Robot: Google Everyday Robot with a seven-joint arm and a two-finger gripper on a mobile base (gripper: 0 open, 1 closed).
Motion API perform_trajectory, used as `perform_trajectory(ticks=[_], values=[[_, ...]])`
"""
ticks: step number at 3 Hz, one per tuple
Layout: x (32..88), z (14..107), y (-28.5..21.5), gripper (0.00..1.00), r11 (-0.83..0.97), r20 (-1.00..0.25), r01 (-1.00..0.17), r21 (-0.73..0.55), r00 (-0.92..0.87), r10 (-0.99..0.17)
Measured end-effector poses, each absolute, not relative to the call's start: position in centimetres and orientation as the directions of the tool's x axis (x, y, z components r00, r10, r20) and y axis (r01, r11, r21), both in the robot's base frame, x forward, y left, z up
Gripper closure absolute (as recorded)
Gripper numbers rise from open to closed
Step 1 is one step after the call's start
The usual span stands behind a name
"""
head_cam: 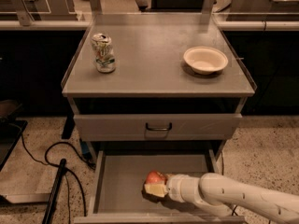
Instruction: Place apple into middle drawer
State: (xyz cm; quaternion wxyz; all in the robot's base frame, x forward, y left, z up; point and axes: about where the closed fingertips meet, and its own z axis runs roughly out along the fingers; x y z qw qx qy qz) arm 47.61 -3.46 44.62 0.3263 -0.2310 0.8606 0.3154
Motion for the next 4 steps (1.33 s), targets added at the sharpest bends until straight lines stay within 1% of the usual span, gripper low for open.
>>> perform_trajectory(ticks=[2, 4], values=[[49.8, 39.3, -3.2, 1.0, 0.705, -0.652, -0.585, 0.401, -0.723, -0.23], [49.1, 36.8, -2.7, 1.0, 0.691, -0.61, -0.58, 0.432, -0.752, -0.25]])
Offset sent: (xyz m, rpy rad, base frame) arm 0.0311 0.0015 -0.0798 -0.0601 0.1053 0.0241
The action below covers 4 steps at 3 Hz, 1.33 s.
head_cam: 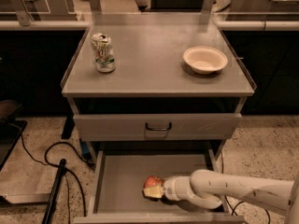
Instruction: Place apple into middle drawer
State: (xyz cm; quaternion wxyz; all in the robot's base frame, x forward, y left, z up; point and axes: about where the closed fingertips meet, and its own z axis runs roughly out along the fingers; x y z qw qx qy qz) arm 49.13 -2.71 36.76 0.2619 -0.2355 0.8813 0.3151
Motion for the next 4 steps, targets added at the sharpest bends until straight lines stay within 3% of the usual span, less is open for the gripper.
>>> perform_trajectory(ticks=[2, 4], values=[[48.34, 35.89, -2.55, 1.0, 0.681, -0.589, -0.576, 0.452, -0.766, -0.256], [48.34, 35.89, -2.55, 0.59, 0.681, -0.589, -0.576, 0.452, -0.766, -0.256]])
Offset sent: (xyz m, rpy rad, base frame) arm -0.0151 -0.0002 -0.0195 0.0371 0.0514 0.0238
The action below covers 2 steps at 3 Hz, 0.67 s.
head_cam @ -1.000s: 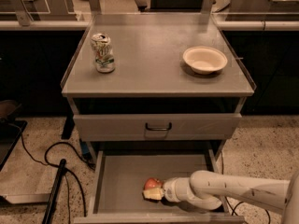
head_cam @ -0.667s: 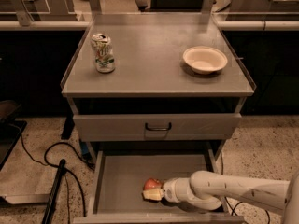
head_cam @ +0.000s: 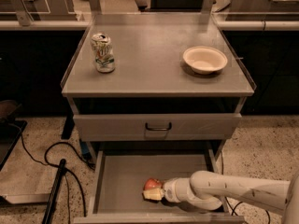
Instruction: Place apple into middle drawer
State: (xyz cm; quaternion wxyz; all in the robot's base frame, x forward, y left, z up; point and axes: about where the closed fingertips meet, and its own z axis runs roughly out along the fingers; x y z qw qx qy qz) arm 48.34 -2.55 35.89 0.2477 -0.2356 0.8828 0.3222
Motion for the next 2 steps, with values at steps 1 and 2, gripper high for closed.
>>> perform_trajectory(ticks=[1, 2], values=[[48.34, 35.89, -2.54, 0.34, 0.681, -0.589, -0.576, 0.452, -0.766, -0.257], [48.34, 35.89, -2.54, 0.11, 0.681, -0.589, -0.576, 0.452, -0.766, -0.257]])
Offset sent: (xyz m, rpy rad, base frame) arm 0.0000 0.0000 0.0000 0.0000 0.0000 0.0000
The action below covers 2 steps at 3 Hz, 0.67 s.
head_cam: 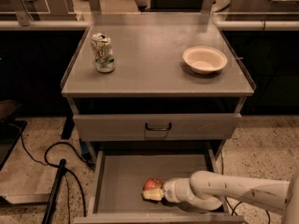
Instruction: Place apple into middle drawer
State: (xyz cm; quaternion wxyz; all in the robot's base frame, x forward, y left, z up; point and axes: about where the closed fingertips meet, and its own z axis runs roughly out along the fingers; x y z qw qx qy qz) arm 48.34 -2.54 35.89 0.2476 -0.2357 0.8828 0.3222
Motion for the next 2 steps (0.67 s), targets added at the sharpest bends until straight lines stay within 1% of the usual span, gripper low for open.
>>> perform_trajectory(ticks=[1, 2], values=[[48.34, 35.88, -2.52, 0.0, 0.681, -0.589, -0.576, 0.452, -0.766, -0.257], [48.34, 35.88, -2.52, 0.0, 0.681, -0.589, -0.576, 0.452, -0.766, -0.257]])
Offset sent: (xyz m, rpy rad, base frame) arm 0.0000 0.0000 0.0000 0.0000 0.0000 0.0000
